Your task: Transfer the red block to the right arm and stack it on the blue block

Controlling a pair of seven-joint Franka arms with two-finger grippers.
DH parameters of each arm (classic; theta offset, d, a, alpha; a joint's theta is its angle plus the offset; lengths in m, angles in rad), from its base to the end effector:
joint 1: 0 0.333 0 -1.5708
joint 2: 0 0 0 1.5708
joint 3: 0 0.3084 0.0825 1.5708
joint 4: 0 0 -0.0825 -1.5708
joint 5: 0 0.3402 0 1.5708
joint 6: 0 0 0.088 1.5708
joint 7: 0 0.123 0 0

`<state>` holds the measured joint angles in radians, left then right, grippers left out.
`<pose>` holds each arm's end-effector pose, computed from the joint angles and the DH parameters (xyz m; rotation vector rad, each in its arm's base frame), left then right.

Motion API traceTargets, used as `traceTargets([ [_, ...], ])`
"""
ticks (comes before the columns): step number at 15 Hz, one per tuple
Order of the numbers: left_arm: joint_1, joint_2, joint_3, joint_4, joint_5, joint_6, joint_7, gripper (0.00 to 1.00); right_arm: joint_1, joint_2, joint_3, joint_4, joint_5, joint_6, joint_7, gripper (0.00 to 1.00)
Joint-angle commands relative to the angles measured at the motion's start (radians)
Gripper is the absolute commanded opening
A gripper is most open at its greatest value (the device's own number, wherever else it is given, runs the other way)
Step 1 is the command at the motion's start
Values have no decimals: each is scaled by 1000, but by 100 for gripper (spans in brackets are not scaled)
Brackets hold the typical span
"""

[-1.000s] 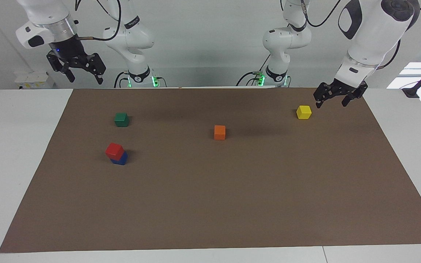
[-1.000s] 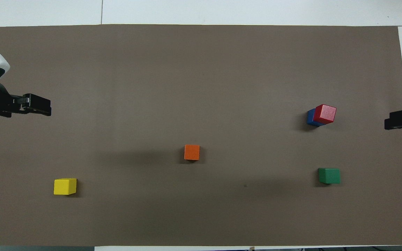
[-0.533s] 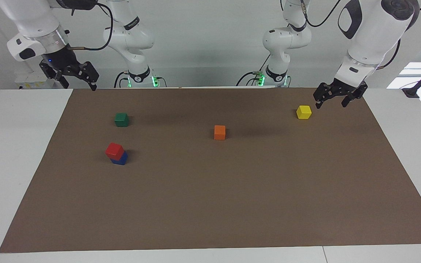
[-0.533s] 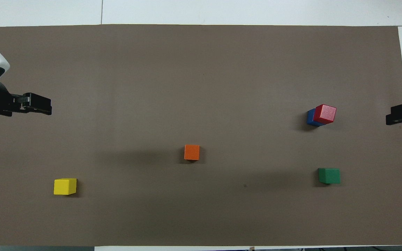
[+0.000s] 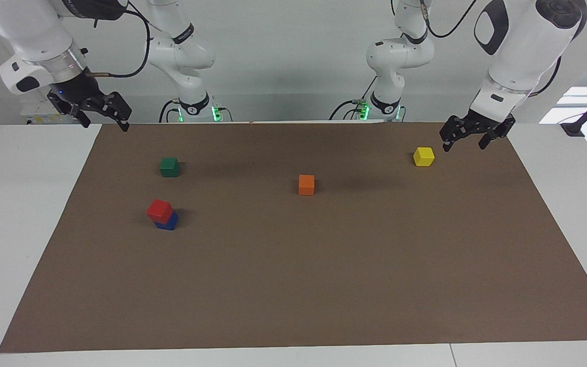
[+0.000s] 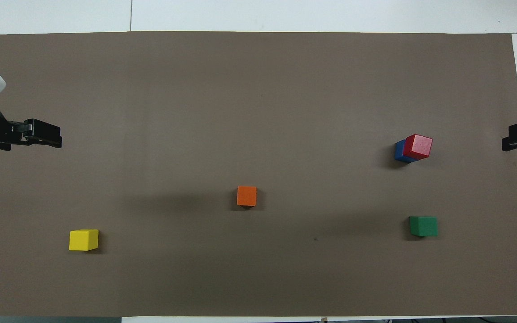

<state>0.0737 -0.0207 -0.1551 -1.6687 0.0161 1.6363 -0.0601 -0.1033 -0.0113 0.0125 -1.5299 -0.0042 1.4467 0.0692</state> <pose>0.5067 -0.0402 0.5749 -3.1213 0.0350 0.0165 0.4913 -0.0453 0.6134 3.1259 -0.2512 -0.1129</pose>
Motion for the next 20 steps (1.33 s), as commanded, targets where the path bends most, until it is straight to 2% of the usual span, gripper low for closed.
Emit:
traceTargets([
  [1, 9, -21, -1, -19, -10, 0, -7, 100, -27, -6, 7, -19, 6, 50, -12, 100],
  [8, 9, -22, -1, -17, -10, 0, -7, 100, -39, -42, 7, -81, 7, 55, -11, 100],
  [20, 9, -21, -1, -19, -10, 0, -7, 100, -39, -47, 7, -101, 0, 101, -12, 100],
])
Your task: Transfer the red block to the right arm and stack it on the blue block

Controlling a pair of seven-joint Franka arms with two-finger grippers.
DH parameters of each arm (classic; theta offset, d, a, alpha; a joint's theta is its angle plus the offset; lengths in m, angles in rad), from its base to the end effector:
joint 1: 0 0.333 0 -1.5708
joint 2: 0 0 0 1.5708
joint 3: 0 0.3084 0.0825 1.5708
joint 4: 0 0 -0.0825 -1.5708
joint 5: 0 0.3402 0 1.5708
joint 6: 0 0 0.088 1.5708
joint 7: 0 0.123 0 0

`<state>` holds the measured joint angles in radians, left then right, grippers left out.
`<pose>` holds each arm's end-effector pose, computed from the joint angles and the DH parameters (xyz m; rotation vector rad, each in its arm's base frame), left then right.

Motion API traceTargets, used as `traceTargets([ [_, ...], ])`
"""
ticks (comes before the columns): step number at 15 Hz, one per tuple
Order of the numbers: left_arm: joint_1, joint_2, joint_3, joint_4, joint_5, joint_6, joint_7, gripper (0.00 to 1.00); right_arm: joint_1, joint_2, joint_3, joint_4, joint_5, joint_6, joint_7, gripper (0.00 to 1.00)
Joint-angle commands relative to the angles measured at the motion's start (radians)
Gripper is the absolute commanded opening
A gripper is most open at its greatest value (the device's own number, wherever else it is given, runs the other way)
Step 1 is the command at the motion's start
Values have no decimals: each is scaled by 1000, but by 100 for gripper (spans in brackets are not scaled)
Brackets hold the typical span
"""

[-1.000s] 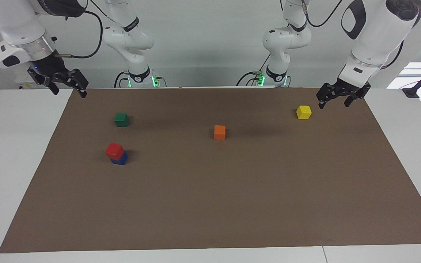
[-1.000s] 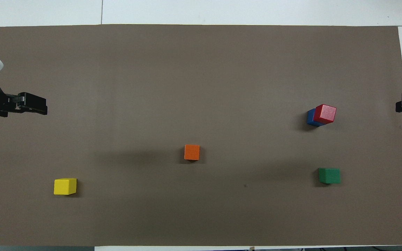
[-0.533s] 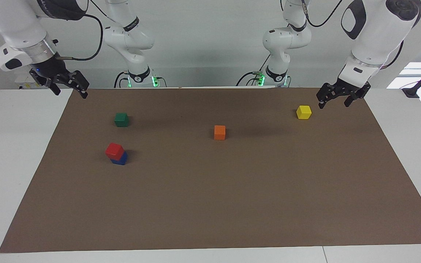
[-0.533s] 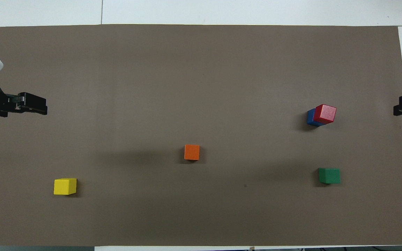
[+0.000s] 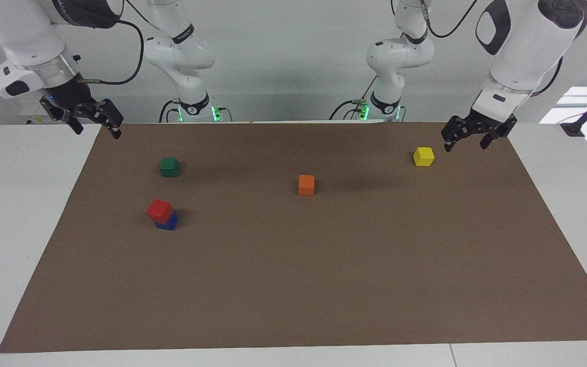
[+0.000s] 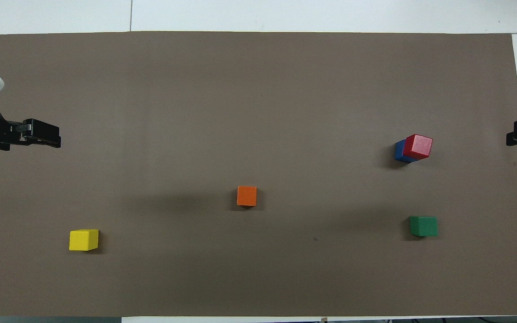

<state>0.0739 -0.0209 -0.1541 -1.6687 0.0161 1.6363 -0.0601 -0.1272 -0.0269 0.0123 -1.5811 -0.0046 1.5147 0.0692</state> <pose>0.5067 -0.0396 0.5750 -3.1213 0.0331 0.0162 0.4927 -0.0574 0.6053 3.1237 -0.2886 -0.0621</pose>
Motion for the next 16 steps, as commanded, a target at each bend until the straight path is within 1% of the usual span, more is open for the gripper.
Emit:
traceTargets([
  [1, 9, -21, -2, -17, -10, 0, -7, 100, -15, -31, 8, -54, -14, 47, -17, 100],
  [5, 9, -21, -2, -17, -10, -1, -7, 100, -15, -33, 8, -56, -18, 44, -20, 100],
  [8, 9, -21, -2, -19, -10, 0, -7, 100, -17, -33, 8, -56, -18, 41, -115, 100],
  [16, 9, -21, -2, -19, -10, 0, -7, 100, -15, -33, 8, -53, -17, 44, -114, 100],
])
